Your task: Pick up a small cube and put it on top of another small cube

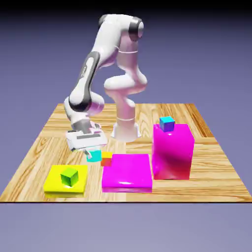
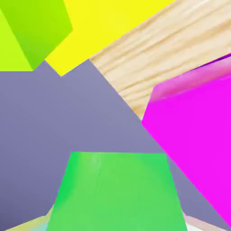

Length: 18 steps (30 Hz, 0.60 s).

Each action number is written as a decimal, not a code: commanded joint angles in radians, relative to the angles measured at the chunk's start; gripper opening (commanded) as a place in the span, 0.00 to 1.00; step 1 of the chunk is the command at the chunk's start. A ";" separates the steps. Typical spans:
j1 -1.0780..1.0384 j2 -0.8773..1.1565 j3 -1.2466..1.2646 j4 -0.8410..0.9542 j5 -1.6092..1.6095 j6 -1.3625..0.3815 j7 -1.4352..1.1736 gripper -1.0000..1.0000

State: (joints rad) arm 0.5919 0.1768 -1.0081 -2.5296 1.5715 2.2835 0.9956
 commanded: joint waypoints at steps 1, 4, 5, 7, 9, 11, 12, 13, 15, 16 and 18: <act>0.036 0.035 -0.030 0.013 -0.025 -0.040 -0.026 0.00; 0.145 0.139 -0.121 0.054 -0.089 -0.160 -0.110 0.00; 0.181 0.174 -0.151 0.067 -0.110 -0.200 -0.138 0.00; 0.254 0.244 -0.212 0.094 -0.153 -0.280 -0.194 0.00; 0.326 0.314 -0.272 0.121 -0.196 -0.360 -0.250 0.00; 0.399 0.383 -0.333 0.148 -0.238 -0.440 -0.306 0.00; 0.435 0.418 -0.363 0.161 -0.260 -0.480 -0.334 0.00; 0.471 0.453 -0.393 0.174 -0.281 -0.520 -0.362 0.00; 0.544 0.523 -0.454 0.201 -0.324 -0.600 -0.418 0.00; 0.580 0.558 -0.484 0.215 -0.345 -0.640 -0.446 0.00; 0.652 0.627 -0.545 0.242 -0.388 -0.720 -0.503 0.00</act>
State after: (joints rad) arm 1.2443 0.8040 -1.5529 -2.2881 1.1855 1.5628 0.4930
